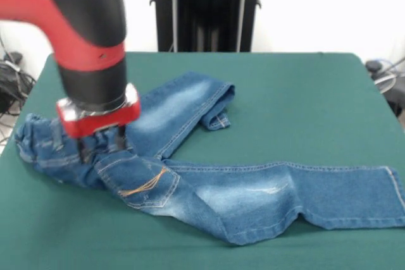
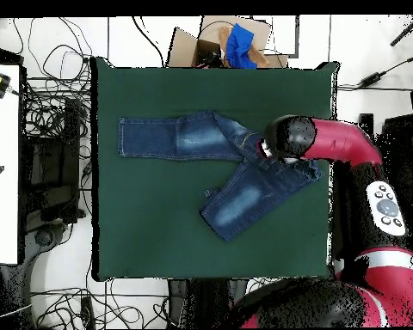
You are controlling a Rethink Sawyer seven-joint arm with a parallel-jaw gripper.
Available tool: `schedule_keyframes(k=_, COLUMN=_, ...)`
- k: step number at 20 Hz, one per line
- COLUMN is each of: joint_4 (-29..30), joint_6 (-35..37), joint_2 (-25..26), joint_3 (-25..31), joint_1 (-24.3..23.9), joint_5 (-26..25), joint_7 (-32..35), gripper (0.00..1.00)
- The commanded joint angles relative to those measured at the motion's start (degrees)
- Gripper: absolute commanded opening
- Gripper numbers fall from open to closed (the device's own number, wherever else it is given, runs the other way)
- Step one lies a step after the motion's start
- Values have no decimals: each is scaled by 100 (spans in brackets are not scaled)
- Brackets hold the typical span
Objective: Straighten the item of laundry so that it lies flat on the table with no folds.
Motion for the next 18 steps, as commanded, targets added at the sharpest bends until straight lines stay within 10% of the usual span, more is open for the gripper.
schedule_keyframes(k=1, joint_4=1815, joint_6=-35, joint_2=-963, joint_3=-584, joint_1=915, joint_5=680, joint_7=2620, gripper=100)
schedule_keyframes(k=18, joint_4=2376, joint_6=-100, joint_2=-1678, joint_3=-1374, joint_1=2010, joint_5=1500, joint_7=3300, gripper=100)
